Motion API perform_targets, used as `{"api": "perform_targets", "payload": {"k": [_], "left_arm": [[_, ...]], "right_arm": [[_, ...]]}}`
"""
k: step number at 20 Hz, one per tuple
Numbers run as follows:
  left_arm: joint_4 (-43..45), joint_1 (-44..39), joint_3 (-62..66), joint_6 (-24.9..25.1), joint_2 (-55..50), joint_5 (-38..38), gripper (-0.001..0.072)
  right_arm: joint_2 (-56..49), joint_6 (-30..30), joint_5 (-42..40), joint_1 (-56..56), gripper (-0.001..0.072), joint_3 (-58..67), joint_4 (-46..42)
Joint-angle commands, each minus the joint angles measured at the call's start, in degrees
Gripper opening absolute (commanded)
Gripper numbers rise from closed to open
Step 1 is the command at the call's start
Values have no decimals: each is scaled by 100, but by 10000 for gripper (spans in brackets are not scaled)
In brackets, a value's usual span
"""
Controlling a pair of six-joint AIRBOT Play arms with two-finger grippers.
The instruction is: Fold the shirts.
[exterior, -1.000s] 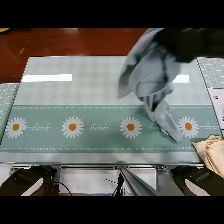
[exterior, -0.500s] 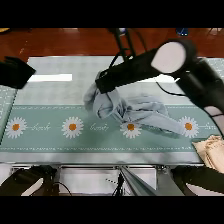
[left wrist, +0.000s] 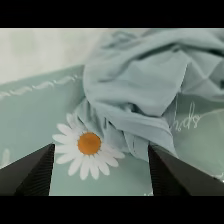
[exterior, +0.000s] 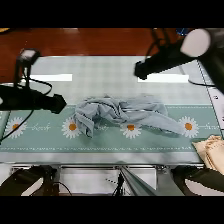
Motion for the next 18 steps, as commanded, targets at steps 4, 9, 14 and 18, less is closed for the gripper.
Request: {"api": "perform_targets", "payload": {"k": [4, 9, 14, 18], "left_arm": [[-2229, 1207, -1801, 1145, -24, 345, 709], [-2614, 1062, -2389, 1152, -162, 1064, 710], [-2898, 822, -2385, 1152, -951, 1921, 710], [-3067, 820, -2295, 1189, -1530, 2492, 709]], "right_arm": [[293, -417, 984, -2739, 533, -107, 162], [293, -765, 929, -4247, 533, -737, 1471], [293, -933, 835, -4575, 533, -1235, 1742], [293, -997, 730, -4562, 532, -1329, 1895]]}}
